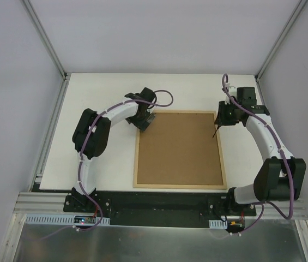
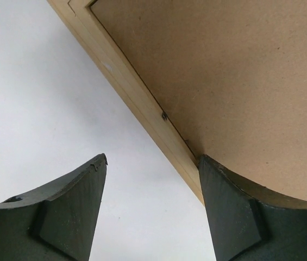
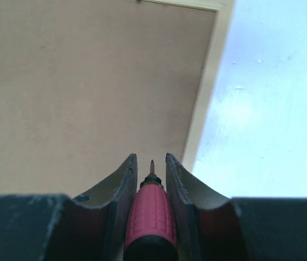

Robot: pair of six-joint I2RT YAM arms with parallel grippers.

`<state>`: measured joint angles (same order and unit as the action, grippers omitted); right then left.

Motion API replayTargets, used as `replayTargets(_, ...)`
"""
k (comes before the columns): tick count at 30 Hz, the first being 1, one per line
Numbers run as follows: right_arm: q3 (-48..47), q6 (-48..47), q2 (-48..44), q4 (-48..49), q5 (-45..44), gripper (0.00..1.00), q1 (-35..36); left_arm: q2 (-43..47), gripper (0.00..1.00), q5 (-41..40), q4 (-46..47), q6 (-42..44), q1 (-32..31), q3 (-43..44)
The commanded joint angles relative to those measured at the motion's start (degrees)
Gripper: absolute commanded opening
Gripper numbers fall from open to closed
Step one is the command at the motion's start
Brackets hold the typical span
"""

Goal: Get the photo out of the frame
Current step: Adjust the photo frame at the center of the board.

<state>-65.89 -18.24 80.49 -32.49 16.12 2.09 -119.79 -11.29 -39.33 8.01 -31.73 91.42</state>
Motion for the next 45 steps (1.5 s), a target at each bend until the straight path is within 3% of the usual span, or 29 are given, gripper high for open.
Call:
replayTargets(1,-2.0,-3.5,-0.3,-0.4,-6.6,0.00,0.5,-0.5,0.66,-2.2,-9.2,0.5,0.7,-5.5)
replayTargets(7,-0.3,-4.3,1.7,-0.7,-6.5,0.01,1.3,1.9,0.70,2.7,-9.8,3.3,2.1,6.8)
replayTargets(15,0.8,-4.8,5.4,0.5,-8.5,0.00,2.5,-10.1,0.72,10.3,-9.7,10.4,2.4,30.7)
replayTargets(21,1.0,-5.5,8.4,1.9,-10.1,0.00,3.0,-17.6,0.72,17.3,-9.3,14.3,2.6,37.7)
replayTargets(26,1.5,-5.8,9.9,4.0,-12.1,0.00,3.4,-19.2,0.72,21.5,-8.9,17.0,2.8,37.3)
replayTargets(34,-1.3,-11.3,12.8,11.2,-22.7,0.00,5.0,-15.7,0.70,26.2,-10.1,20.0,3.0,28.5)
replayTargets(40,-9.3,-14.6,20.6,15.0,-25.3,0.00,5.1,-12.8,0.64,29.4,-13.2,19.6,3.0,20.0)
replayTargets(45,-19.7,-14.5,29.0,15.3,-24.6,0.00,5.3,-9.2,0.54,37.9,-16.3,16.8,2.9,11.8)
